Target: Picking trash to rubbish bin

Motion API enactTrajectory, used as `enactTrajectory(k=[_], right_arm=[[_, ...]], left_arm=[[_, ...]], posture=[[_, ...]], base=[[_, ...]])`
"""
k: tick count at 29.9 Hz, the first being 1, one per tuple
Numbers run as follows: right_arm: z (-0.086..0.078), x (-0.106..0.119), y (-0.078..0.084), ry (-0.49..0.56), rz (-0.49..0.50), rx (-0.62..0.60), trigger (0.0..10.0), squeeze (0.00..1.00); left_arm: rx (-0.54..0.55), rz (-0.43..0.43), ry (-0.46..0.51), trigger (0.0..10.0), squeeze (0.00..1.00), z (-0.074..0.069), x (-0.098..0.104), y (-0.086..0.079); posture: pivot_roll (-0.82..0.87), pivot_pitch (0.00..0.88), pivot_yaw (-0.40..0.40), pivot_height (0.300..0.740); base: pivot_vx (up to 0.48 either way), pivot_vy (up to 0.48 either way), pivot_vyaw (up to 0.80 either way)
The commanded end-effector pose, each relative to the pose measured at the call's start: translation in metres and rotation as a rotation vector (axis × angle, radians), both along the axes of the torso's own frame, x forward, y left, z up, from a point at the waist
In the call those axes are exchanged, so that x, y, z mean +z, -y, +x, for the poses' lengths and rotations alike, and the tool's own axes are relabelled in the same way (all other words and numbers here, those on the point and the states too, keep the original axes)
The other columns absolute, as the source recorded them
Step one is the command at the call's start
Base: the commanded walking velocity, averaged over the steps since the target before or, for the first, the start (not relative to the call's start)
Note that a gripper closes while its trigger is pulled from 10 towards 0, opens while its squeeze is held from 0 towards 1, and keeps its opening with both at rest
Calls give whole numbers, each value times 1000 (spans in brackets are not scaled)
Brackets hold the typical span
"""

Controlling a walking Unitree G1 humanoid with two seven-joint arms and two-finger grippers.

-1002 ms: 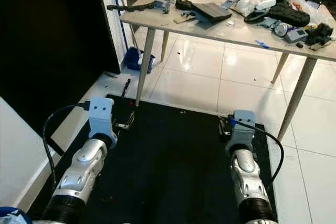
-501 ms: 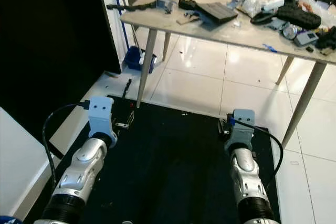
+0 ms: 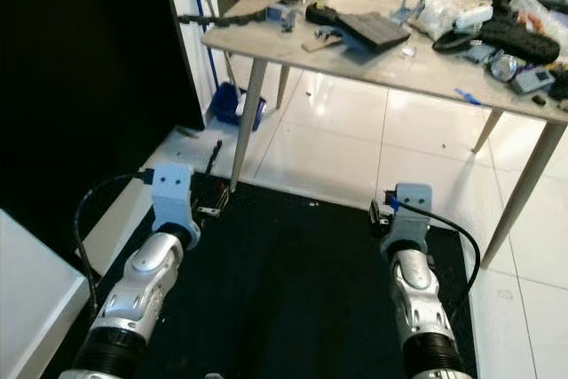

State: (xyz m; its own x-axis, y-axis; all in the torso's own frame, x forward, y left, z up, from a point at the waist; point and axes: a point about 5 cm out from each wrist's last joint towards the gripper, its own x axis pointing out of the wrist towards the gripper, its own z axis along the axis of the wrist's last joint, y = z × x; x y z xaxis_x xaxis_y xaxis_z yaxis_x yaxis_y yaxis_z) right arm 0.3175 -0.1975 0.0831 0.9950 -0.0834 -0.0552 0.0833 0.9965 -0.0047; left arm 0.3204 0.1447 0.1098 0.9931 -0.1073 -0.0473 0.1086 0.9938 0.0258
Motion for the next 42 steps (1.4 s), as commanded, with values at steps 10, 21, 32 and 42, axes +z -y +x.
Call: enactTrajectory(k=[10, 21, 32, 42], right_arm=[[-3, -1, 5, 3, 6, -21, 10000, 0], [0, 18, 10, 126, 12, -26, 10000, 0], [1, 23, 8, 152, 10, -10, 10000, 0], [2, 25, 9, 161, 7, -7, 10000, 0]], left_arm=[[4, 6, -35, 10000, 0, -3, -9, -2], [-4, 2, -21, 10000, 0, -1, -4, 0], [-9, 2, -13, 10000, 0, -1, -2, 1], [-13, 0, -8, 10000, 0, 0, 0, 2]], posture=[[-3, 138, -20, 740], [-7, 139, -22, 740], [-7, 139, -24, 740], [-10, 131, -25, 740]], base=[[290, 0, 0], [288, 0, 0], [290, 0, 0], [289, 0, 0]])
